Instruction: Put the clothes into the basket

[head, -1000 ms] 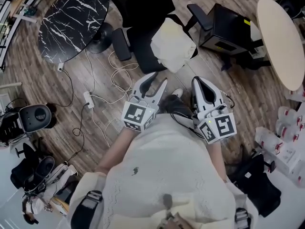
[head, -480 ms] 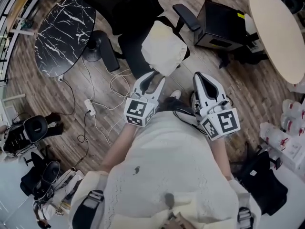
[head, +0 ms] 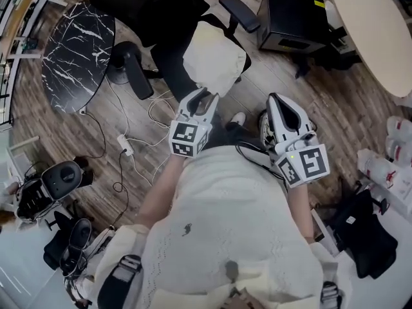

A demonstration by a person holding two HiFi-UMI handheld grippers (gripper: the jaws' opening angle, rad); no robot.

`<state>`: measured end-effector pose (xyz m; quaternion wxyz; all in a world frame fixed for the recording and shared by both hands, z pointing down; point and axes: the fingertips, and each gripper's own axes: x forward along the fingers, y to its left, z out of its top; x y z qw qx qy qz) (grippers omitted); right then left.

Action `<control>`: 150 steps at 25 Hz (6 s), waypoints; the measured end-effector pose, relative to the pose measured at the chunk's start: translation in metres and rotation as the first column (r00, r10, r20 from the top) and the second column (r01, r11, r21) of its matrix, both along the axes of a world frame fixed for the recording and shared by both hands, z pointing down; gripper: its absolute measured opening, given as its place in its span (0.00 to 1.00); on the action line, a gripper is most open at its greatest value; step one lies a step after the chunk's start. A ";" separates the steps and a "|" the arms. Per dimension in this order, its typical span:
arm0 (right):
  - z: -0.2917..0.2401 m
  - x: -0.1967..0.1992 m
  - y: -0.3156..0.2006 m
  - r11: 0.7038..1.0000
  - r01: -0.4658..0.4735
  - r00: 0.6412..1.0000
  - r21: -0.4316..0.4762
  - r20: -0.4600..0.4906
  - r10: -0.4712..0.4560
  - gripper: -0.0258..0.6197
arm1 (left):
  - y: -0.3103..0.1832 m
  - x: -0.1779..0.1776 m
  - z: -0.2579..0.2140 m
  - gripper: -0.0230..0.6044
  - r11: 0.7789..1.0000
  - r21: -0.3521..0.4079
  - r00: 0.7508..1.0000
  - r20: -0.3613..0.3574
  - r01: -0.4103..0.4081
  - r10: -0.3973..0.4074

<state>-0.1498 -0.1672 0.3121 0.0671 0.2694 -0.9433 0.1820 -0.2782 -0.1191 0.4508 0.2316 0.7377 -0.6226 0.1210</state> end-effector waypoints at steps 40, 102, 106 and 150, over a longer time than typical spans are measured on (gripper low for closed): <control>0.094 -0.106 -0.060 0.962 -0.213 0.967 -0.171 -0.179 0.183 0.05 | -0.047 -0.159 0.288 0.31 0.846 -0.530 0.994 0.053 -0.050 0.092; 0.276 -0.133 -0.096 0.817 -0.415 0.894 -0.401 -0.344 0.286 0.05 | -0.176 -0.183 0.546 0.57 0.420 -0.752 0.610 0.030 -0.508 0.792; 0.284 -0.130 -0.091 0.806 -0.428 0.889 -0.409 -0.354 0.291 0.05 | -0.174 -0.179 0.557 0.57 0.428 -0.754 0.618 0.038 -0.498 0.785; 0.203 -0.138 -0.082 0.867 -0.419 0.896 -0.270 -0.278 0.347 0.05 | -0.109 -0.170 0.459 0.11 0.499 -0.767 0.752 0.034 -0.403 0.659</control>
